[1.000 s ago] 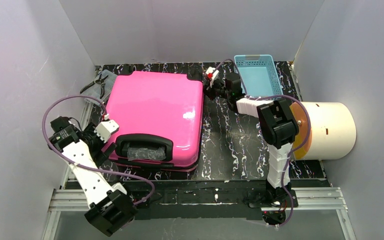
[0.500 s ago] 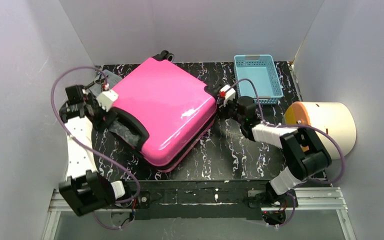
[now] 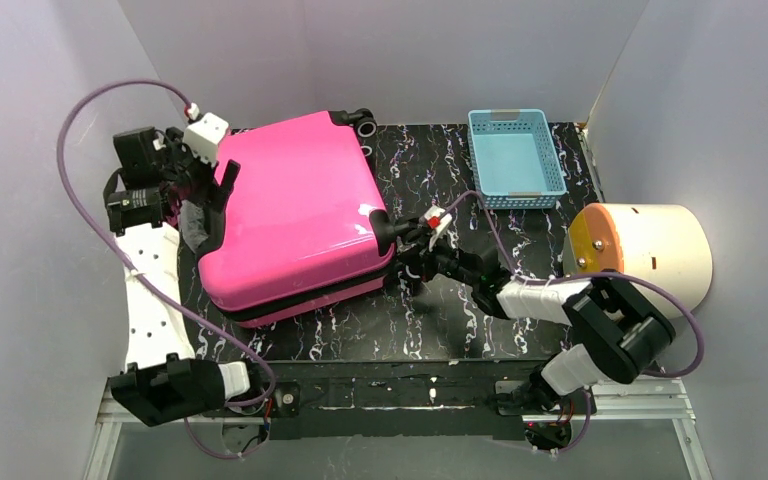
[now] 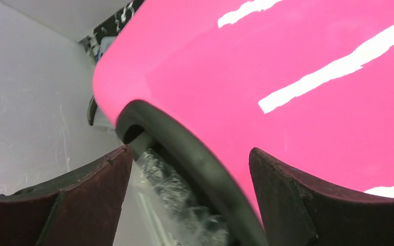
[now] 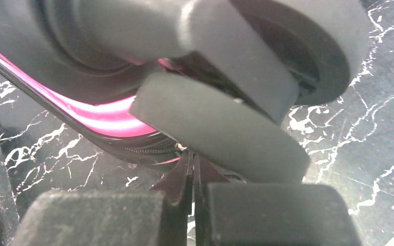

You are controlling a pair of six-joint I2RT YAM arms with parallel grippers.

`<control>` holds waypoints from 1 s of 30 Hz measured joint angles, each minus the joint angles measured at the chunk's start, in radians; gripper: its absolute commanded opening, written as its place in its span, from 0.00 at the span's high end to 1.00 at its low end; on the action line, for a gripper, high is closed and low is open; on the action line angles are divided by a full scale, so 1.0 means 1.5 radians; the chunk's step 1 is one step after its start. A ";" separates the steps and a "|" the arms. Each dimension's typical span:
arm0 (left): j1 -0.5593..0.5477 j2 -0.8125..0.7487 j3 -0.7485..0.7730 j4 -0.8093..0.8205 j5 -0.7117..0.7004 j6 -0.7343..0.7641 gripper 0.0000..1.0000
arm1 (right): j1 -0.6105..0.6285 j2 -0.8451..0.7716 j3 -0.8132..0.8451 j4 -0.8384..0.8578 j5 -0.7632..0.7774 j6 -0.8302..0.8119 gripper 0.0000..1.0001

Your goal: Open, take out, and arrange the luggage

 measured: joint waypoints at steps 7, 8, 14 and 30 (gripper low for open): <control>-0.303 0.022 0.231 -0.109 -0.014 -0.156 0.13 | -0.006 0.093 0.020 0.110 -0.042 0.089 0.99; -0.376 0.032 0.247 -0.125 -0.035 -0.161 0.06 | -0.006 0.106 0.025 0.126 -0.048 0.101 0.99; -0.682 0.160 0.271 -0.239 -0.111 -0.157 0.02 | -0.006 0.132 0.037 0.152 -0.059 0.136 0.99; -0.772 0.424 0.346 -0.230 -0.325 -0.073 0.02 | -0.007 0.130 0.042 0.138 -0.062 0.131 0.99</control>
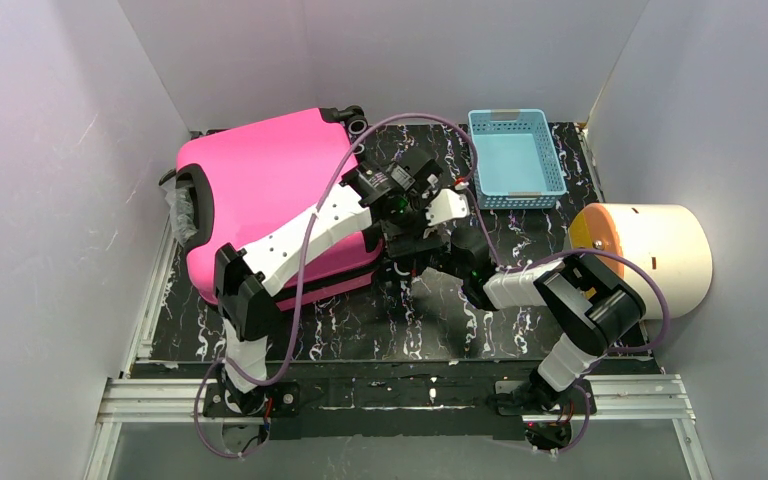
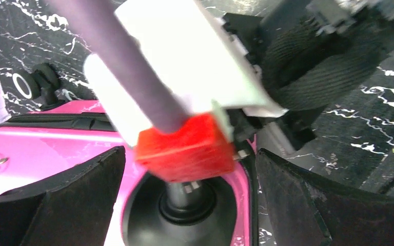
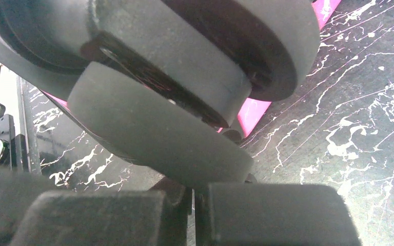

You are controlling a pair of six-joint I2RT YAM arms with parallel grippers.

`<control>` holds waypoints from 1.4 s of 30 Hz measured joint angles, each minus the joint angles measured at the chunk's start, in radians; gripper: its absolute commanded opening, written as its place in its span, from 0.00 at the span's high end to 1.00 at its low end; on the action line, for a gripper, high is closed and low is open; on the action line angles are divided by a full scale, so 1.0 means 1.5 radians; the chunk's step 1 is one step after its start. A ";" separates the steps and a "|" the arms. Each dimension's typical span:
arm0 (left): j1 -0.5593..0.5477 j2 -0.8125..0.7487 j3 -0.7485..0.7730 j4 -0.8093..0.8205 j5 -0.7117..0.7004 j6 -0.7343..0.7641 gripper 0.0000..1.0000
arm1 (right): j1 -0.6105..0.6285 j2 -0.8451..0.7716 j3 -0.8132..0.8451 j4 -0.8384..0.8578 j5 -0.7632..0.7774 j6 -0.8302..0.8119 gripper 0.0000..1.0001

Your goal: Open, take out, and arrange the luggage

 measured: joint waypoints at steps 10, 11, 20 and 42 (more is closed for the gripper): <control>0.056 0.008 -0.016 0.019 0.021 0.005 0.16 | -0.001 -0.001 0.007 -0.012 -0.005 -0.004 0.99; 0.056 0.008 -0.023 0.023 0.031 0.005 0.18 | -0.002 -0.001 0.007 -0.014 -0.005 -0.003 0.99; 0.054 0.008 -0.062 0.049 0.075 0.007 0.76 | -0.004 -0.001 0.011 -0.025 -0.009 0.011 0.99; 0.031 -0.201 -0.252 0.011 0.172 0.057 1.00 | 0.027 -0.012 0.005 0.004 -0.108 0.058 0.99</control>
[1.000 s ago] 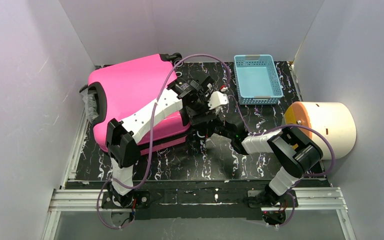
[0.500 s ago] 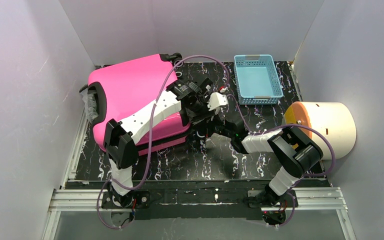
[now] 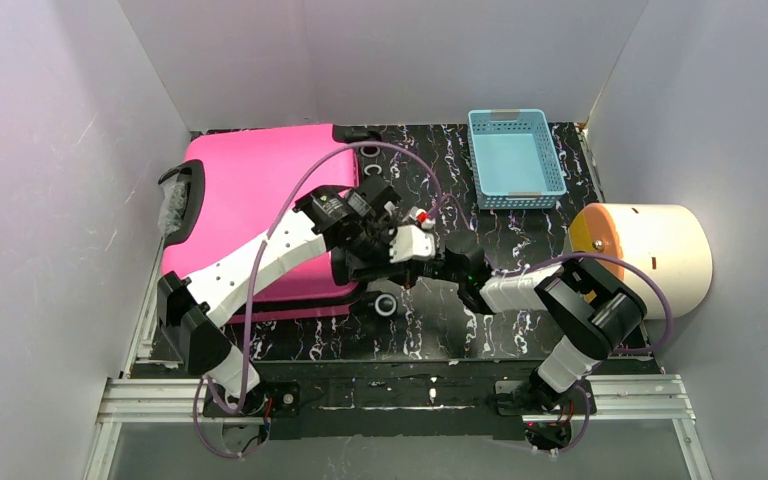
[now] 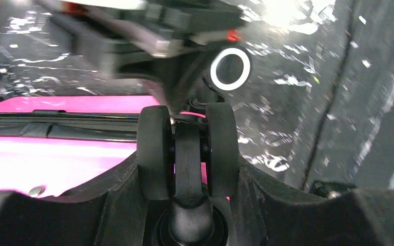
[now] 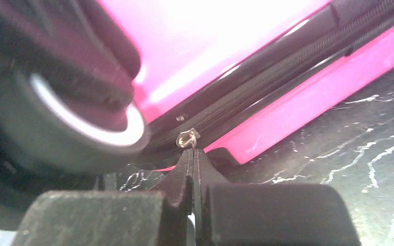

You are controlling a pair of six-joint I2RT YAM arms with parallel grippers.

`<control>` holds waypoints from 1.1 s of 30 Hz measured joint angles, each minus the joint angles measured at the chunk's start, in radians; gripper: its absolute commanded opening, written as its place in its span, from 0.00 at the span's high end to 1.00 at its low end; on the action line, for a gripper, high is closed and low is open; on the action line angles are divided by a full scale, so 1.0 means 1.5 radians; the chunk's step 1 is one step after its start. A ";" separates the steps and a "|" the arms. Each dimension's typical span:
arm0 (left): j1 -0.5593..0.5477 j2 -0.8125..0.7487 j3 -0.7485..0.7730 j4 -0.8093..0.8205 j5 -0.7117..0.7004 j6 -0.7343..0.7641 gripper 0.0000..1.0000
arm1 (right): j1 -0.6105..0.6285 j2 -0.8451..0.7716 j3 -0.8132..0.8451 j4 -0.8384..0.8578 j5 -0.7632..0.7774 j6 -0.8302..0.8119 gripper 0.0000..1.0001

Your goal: Open, take out, and arrange the luggage

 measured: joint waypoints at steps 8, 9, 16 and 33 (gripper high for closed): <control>-0.051 -0.028 -0.014 -0.119 0.045 0.049 1.00 | 0.020 -0.001 -0.019 0.028 0.005 0.024 0.99; -0.055 -0.032 -0.014 -0.126 0.044 0.056 1.00 | 0.020 -0.001 -0.016 0.023 0.010 0.020 0.99; -0.108 -0.068 -0.014 -0.191 0.029 0.084 1.00 | 0.006 0.040 0.074 -0.047 0.094 -0.024 0.99; -0.125 -0.124 -0.047 -0.241 0.045 0.114 1.00 | -0.166 0.261 0.320 -0.040 0.045 0.045 0.99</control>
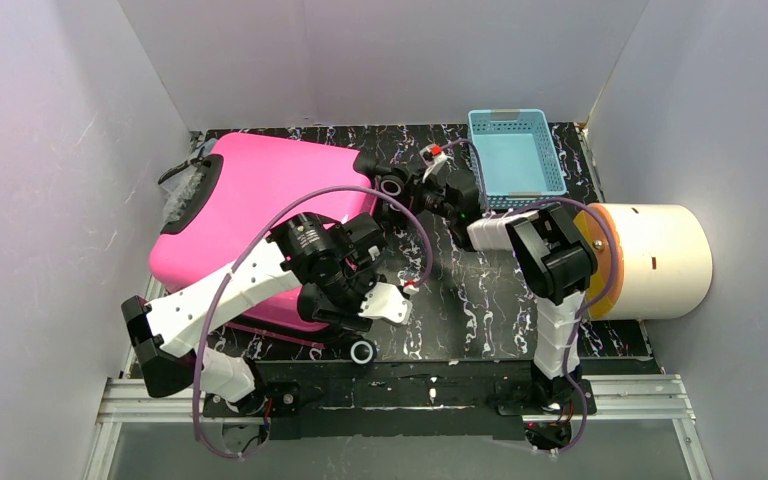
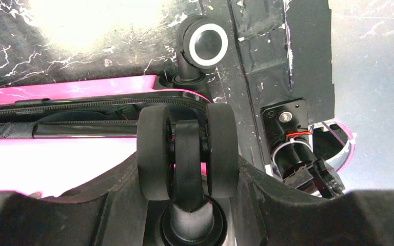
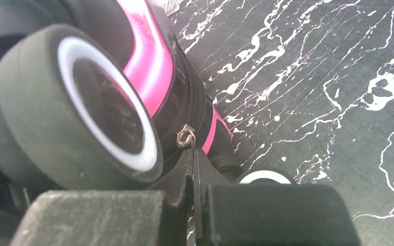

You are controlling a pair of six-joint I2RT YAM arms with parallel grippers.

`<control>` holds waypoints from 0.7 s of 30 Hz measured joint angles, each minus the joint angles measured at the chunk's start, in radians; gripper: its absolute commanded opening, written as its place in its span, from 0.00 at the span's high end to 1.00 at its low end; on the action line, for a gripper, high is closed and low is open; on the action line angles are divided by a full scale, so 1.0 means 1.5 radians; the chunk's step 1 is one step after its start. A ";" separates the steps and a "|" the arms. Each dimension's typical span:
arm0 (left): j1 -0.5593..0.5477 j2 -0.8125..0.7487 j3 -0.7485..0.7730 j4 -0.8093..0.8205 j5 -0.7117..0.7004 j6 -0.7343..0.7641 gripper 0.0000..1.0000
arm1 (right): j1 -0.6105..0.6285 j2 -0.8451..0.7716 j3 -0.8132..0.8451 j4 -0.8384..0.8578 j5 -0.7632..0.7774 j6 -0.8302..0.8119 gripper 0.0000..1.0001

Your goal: Open, take out, and arrange the luggage

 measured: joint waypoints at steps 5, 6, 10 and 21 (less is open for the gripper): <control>0.000 -0.013 -0.006 0.004 -0.003 0.020 1.00 | -0.017 0.030 0.061 -0.038 -0.052 -0.002 0.99; 0.000 -0.016 -0.009 0.006 -0.003 0.023 1.00 | -0.021 0.041 0.076 -0.042 -0.068 -0.003 0.99; 0.000 -0.026 -0.025 0.008 -0.014 0.038 0.96 | -0.037 0.078 0.115 -0.038 -0.136 -0.012 0.99; 0.009 -0.035 0.033 -0.035 -0.050 0.040 0.02 | -0.042 0.146 0.215 -0.065 -0.197 -0.072 0.99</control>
